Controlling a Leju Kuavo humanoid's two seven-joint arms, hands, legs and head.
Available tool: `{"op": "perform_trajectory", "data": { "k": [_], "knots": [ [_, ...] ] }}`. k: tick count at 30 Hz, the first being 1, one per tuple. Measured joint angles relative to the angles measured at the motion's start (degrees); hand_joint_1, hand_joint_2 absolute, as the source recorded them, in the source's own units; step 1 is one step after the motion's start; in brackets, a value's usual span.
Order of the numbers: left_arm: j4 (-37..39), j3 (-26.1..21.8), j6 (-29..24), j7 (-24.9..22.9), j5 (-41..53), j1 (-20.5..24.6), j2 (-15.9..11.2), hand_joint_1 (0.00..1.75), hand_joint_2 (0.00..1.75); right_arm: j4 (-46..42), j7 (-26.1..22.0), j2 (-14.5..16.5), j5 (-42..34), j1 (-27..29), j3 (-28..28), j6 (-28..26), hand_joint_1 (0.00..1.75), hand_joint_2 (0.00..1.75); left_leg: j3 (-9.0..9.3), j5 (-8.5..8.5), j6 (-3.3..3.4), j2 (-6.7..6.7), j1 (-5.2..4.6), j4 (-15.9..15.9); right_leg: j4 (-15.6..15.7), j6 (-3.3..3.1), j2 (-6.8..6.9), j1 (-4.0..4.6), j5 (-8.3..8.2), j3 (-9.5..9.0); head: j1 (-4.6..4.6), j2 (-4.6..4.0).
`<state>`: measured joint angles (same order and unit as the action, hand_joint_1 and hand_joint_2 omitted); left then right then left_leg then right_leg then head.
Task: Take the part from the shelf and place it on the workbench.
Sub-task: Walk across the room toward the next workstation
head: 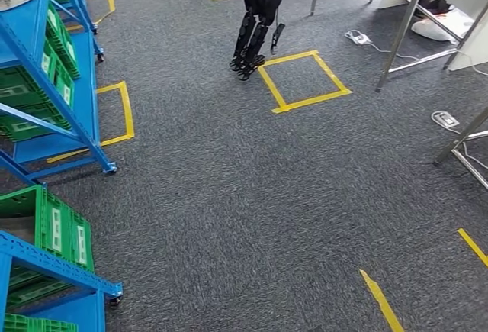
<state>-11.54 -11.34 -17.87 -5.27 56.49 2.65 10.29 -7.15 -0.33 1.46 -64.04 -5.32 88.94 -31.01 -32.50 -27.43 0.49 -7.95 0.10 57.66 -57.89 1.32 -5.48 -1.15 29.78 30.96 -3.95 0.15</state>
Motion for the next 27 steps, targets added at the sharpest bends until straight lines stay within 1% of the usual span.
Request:
{"op": "perform_trajectory", "data": {
  "k": [1,2,3,4,5,6,7,8,9,10,11,12,13,14,15,16,17,18,19,20,21,22,23,24,25,26,27],
  "knots": [
    [0.0,0.0,0.0,0.0,-0.1,-0.1,0.0,0.00,0.00,0.0,0.0,0.0,0.1,0.0,0.0,0.0,0.00,0.00,-0.18,0.08,-0.36,-0.50,0.18,0.0,0.1,-0.21,0.68,0.04,-0.07,-0.19,0.02,0.00],
    [0.0,0.0,0.0,0.0,-0.1,-0.2,0.0,0.00,0.00,0.0,0.0,0.0,0.2,-0.1,0.0,0.0,0.00,0.00,-0.34,-0.10,-0.66,0.21,0.18,0.2,0.4,-0.48,1.40,0.04,-0.18,-0.35,0.06,0.00],
    [0.0,0.0,0.0,0.0,-0.2,-0.2,0.0,0.00,0.00,0.0,0.0,0.0,0.3,-0.1,0.0,0.0,0.00,0.00,-0.80,-0.76,-0.92,1.73,0.11,1.1,0.6,-0.80,2.22,0.02,-0.28,-0.56,0.16,0.00],
    [0.0,0.0,0.0,0.0,-0.2,-0.1,0.0,0.00,0.00,0.0,0.0,0.0,0.4,-0.1,0.0,0.1,0.00,0.00,-1.77,-2.06,-1.14,3.66,0.02,3.3,0.9,-1.13,3.17,0.00,-0.31,-0.76,0.27,0.00],
    [0.0,0.0,0.0,0.0,-0.2,-0.1,0.0,0.00,0.00,0.0,0.0,0.0,0.5,0.0,0.0,0.2,0.00,0.00,-3.28,-3.79,-1.32,5.69,-0.01,6.5,1.0,-1.37,4.17,0.12,-0.23,-0.93,0.33,0.00],
    [0.0,0.0,0.0,0.0,-0.2,0.0,0.0,0.00,0.00,0.0,0.0,0.0,0.7,0.2,0.0,0.3,0.00,0.00,-5.20,-5.64,-1.53,6.72,0.07,10.5,1.0,-1.57,5.24,0.23,-0.07,-1.02,0.40,0.00],
    [0.0,0.0,0.0,0.0,-0.2,0.1,0.0,0.00,0.00,0.0,0.0,-0.1,0.8,0.3,0.0,0.4,0.00,0.00,-6.90,-6.94,-1.68,7.13,0.17,13.9,1.0,-1.67,6.29,0.32,0.07,-1.10,0.39,0.00],
    [0.0,0.0,0.0,0.0,-0.2,0.0,0.0,0.00,0.00,0.0,0.0,-0.1,1.0,0.3,0.0,0.5,0.00,0.00,-7.85,-7.26,-1.79,7.31,0.26,15.9,1.0,-1.71,7.25,0.37,0.21,-1.19,0.40,0.00],
    [0.0,-0.1,0.0,0.0,-0.2,-0.1,0.0,0.00,0.00,0.0,0.0,-0.1,1.1,0.3,0.0,0.6,0.00,0.00,-7.76,-6.49,-1.83,7.45,0.32,15.7,0.9,-1.70,8.11,0.40,0.35,-1.33,0.40,0.00],
    [0.0,-0.1,0.1,0.0,-0.2,-0.2,0.0,0.00,0.00,0.0,0.0,-0.1,1.1,0.2,0.0,0.6,0.00,0.00,-6.50,-4.77,-1.78,7.72,0.34,13.2,0.9,-1.64,8.88,0.42,0.51,-1.54,0.42,0.00],
    [0.0,-0.1,0.1,0.0,-0.2,-0.2,-0.1,0.00,0.00,0.0,0.0,0.0,1.3,0.2,0.0,0.6,0.00,0.00,-4.46,-2.60,-1.62,8.44,0.29,9.3,0.9,-1.56,9.60,0.44,0.72,-1.83,0.42,0.00],
    [0.0,-0.1,0.1,0.0,-0.2,-0.2,-0.1,0.00,0.00,0.0,0.1,0.0,1.5,0.1,0.0,0.7,0.00,0.00,-2.39,-1.10,-1.40,9.72,0.04,5.4,0.9,-1.39,10.28,0.54,0.97,-2.04,0.42,0.00],
    [0.0,-0.1,0.1,0.0,-0.1,-0.1,-0.1,0.00,0.00,0.0,0.1,0.0,1.8,0.1,0.0,0.7,0.00,0.00,-0.86,-0.16,-1.09,10.76,-0.19,2.4,0.9,-1.14,10.89,0.66,1.23,-2.14,0.39,0.00],
    [0.0,-0.1,0.1,0.0,-0.1,-0.1,-0.1,0.00,0.00,0.0,0.2,0.0,2.2,0.0,0.0,0.7,0.00,0.00,-0.03,0.13,-0.81,11.50,-0.45,0.7,0.9,-0.86,11.45,0.78,1.48,-2.26,0.36,0.00],
    [0.0,-0.1,0.1,0.0,-0.1,-0.1,-0.1,0.00,0.00,0.0,0.3,0.0,2.5,-0.1,0.0,0.8,0.00,0.00,0.09,-0.12,-0.56,11.64,-0.70,0.3,0.9,-0.55,12.00,0.86,1.64,-2.42,0.34,0.00],
    [0.0,-0.1,0.1,0.0,-0.1,-0.1,-0.2,0.00,0.00,0.0,0.3,0.0,2.8,-0.2,0.0,0.7,0.00,0.00,0.03,-0.06,-0.26,11.02,-0.72,0.1,1.0,-0.24,12.54,0.85,1.75,-2.72,0.35,0.00],
    [0.0,-0.1,0.1,0.0,-0.1,-0.2,-0.2,0.00,0.00,0.0,0.3,0.0,3.1,-0.4,0.0,0.7,0.00,0.00,0.18,0.06,0.02,10.40,-0.67,-0.2,1.0,0.06,12.55,0.75,2.01,-3.02,0.34,0.00],
    [0.0,-0.1,0.1,-0.1,-0.1,-0.3,-0.2,0.00,0.00,0.0,0.3,0.0,3.4,-0.5,0.0,0.7,0.00,0.00,0.39,0.22,0.37,9.84,-0.53,-0.5,0.5,0.34,11.67,0.64,2.53,-3.00,0.26,0.00],
    [0.0,-0.1,0.2,-0.1,-0.1,-0.2,-0.2,0.00,0.00,0.0,0.3,0.0,3.6,-0.6,0.0,0.7,0.00,0.00,0.62,0.41,0.70,9.21,-0.37,-0.9,-1.3,0.59,10.13,0.54,3.62,-2.26,0.13,0.00],
    [0.0,-0.1,0.2,-0.1,-0.1,-0.2,-0.2,0.00,0.00,0.0,0.3,0.0,3.7,-0.6,0.0,0.7,0.00,0.00,0.77,0.55,0.94,8.57,-0.23,-1.1,-4.2,0.77,8.27,0.44,5.16,-0.80,-0.04,0.00],
    [0.0,-0.1,0.2,-0.1,-0.1,-0.1,-0.1,0.00,0.00,0.0,0.3,0.0,3.8,-0.5,0.0,0.7,0.00,0.00,0.78,0.58,1.10,7.89,-0.19,-1.2,-8.2,0.86,6.74,0.43,6.86,1.24,-0.16,0.00],
    [0.0,-0.1,0.2,-0.1,-0.1,0.0,-0.1,0.00,0.00,0.0,0.3,0.0,3.8,-0.4,0.0,0.7,0.00,0.00,0.76,0.58,1.18,7.09,-0.19,-1.2,-12.3,0.94,5.97,0.42,8.25,3.51,-0.21,0.00],
    [0.0,-0.1,0.2,-0.1,-0.1,0.0,0.0,0.00,0.00,0.0,0.4,0.0,3.9,-0.3,0.0,0.7,0.00,0.00,0.79,0.55,1.20,6.27,-0.20,-1.2,-15.0,0.99,5.71,0.41,8.68,5.25,-0.20,0.00],
    [0.0,-0.1,0.2,-0.1,-0.1,0.0,0.0,0.00,0.00,0.0,0.4,0.0,3.9,-0.2,0.0,0.7,0.00,0.00,0.86,0.51,1.20,5.41,-0.20,-1.1,-15.7,1.02,5.60,0.40,7.98,6.14,-0.20,0.00],
    [0.0,-0.1,0.2,-0.1,-0.1,0.0,0.0,0.00,0.00,0.0,0.4,0.0,4.0,-0.1,0.0,0.7,0.00,0.00,0.96,0.47,1.13,4.54,-0.16,-1.1,-14.2,1.01,5.46,0.37,6.17,5.95,-0.20,0.00],
    [0.0,-0.1,0.3,-0.1,0.0,-0.1,0.0,0.00,0.00,0.0,0.4,0.0,4.0,-0.1,0.0,0.7,0.00,0.00,1.07,0.38,0.99,3.69,-0.11,-1.0,-10.6,0.98,4.91,0.28,3.63,4.75,-0.21,0.00],
    [0.0,-0.1,0.3,-0.1,0.0,0.0,0.0,0.00,0.00,0.0,0.4,0.0,4.0,-0.1,0.0,0.7,0.00,0.00,1.12,0.27,0.79,2.92,-0.08,-0.9,-6.7,0.94,3.58,0.13,1.57,3.25,-0.25,0.00]
  ]
}}
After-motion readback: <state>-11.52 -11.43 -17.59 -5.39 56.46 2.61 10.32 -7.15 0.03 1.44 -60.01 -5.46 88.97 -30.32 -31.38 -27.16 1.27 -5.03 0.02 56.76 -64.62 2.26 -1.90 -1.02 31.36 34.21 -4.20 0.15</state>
